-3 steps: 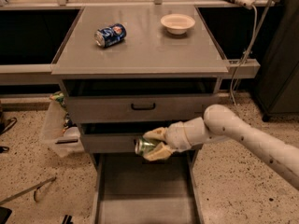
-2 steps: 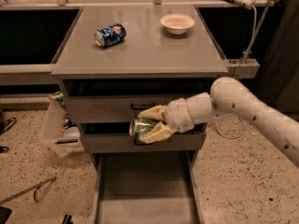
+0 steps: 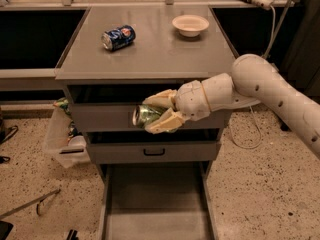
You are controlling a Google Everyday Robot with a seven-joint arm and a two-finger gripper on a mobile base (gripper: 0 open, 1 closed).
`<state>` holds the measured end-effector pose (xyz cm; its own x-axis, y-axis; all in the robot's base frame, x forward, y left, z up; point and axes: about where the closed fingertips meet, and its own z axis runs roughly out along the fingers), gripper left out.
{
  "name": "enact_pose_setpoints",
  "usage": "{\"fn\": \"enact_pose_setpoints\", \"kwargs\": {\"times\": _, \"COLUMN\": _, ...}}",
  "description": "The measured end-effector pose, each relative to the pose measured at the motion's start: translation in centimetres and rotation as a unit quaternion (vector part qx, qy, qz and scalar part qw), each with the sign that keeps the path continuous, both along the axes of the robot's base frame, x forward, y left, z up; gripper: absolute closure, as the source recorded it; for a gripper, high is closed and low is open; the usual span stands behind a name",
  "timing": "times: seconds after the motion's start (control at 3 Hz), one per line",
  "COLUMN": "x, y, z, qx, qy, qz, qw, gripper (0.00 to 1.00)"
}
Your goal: Pick green can from bottom drawer and place on counter
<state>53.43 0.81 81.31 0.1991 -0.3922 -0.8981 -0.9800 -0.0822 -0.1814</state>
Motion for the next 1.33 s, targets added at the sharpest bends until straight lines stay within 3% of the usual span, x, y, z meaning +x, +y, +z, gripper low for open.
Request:
{"fn": "enact_pose_setpoints", "kwargs": {"times": 0.67, "x": 3.7, "y": 0.5, "z": 4.7, "qx": -0.047, "qy": -0.049, "qz": 0.013, "qw": 0.9976, "gripper": 1.00}}
{"fn": "enact_pose_setpoints", "kwargs": {"times": 1.0, "x": 7.5, "y": 1.9, "z": 8.1, "qx": -0.070, "qy": -0.080, "qz": 0.022, "qw": 0.9941, "gripper": 1.00}}
{"fn": "enact_pose_setpoints", "kwargs": {"times": 1.33, "x": 12.3, "y": 2.1, "z": 12.3, "qx": -0.060, "qy": -0.128, "qz": 0.001, "qw": 0.9900, "gripper": 1.00}}
